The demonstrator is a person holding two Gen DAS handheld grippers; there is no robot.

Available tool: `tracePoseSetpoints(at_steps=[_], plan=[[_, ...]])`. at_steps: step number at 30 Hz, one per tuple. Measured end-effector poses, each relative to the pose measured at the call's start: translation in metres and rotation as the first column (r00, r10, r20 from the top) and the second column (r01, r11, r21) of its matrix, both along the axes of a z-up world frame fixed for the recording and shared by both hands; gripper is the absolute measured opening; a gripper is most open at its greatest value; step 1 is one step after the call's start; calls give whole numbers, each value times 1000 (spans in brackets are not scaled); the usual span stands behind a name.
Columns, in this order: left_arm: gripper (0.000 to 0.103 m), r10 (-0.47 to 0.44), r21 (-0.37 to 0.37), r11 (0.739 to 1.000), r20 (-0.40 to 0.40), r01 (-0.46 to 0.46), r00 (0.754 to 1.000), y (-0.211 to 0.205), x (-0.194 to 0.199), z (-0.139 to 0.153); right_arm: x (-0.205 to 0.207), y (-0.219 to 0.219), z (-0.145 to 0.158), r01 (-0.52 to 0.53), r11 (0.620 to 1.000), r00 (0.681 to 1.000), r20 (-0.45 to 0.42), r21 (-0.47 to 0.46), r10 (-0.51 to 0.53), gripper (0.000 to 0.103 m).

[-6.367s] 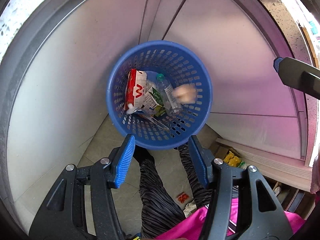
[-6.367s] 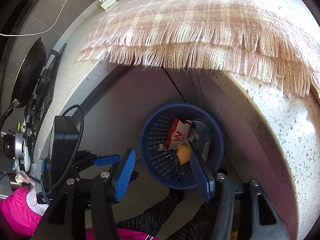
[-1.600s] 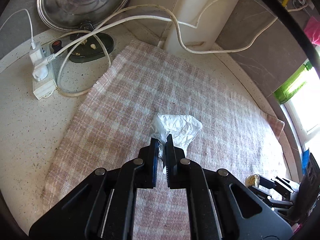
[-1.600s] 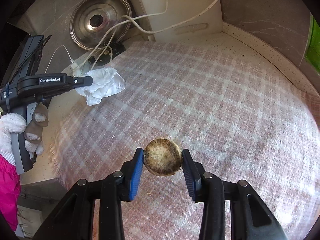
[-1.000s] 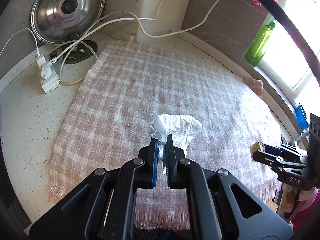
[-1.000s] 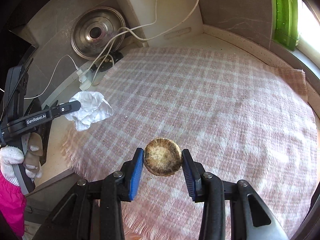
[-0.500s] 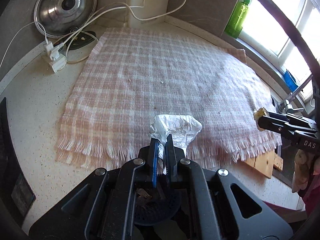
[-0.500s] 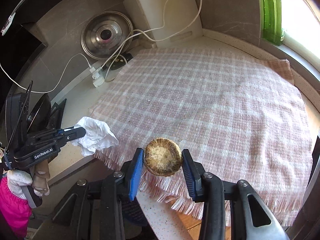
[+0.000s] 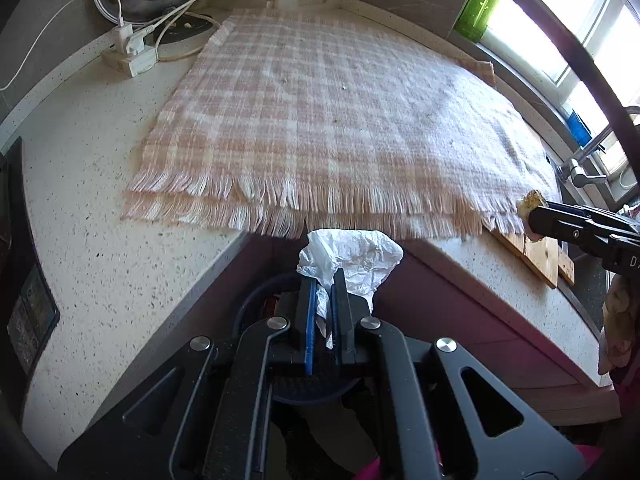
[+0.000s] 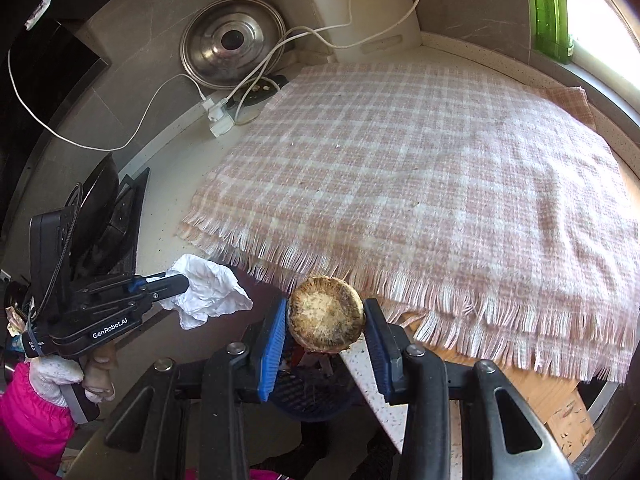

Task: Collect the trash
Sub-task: 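Lift the tissue and eggshell and carry both over the blue basket, then open the left tool to drop the tissue while the right tool releases the eggshell into the basket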

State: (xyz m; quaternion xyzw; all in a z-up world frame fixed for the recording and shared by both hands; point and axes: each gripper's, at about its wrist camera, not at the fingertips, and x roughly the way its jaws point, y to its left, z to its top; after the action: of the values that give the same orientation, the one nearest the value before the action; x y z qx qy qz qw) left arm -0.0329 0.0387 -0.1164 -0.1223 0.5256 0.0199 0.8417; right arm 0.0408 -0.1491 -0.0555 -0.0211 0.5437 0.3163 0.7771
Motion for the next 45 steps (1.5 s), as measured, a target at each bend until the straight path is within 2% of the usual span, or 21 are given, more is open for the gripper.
tracePoseSetpoints(at_steps=[11, 20, 34, 45], plan=[[4, 1, -31, 1000, -98, -4, 995, 0, -41, -47, -32, 22, -25, -40, 999, 998, -54, -29, 39, 39], [4, -4, -57, 998, -191, -6, 982, 3, -61, -95, -47, 47, -52, -83, 995, 992, -98, -55, 77, 39], [4, -17, -85, 996, -259, -5, 966, 10, -61, -141, -60, 71, -91, -119, 989, 983, -151, -92, 104, 39], [4, -13, -67, 998, -291, -7, 957, 10, -54, -167, -66, 88, -115, -156, 978, 978, -158, -137, 134, 39]])
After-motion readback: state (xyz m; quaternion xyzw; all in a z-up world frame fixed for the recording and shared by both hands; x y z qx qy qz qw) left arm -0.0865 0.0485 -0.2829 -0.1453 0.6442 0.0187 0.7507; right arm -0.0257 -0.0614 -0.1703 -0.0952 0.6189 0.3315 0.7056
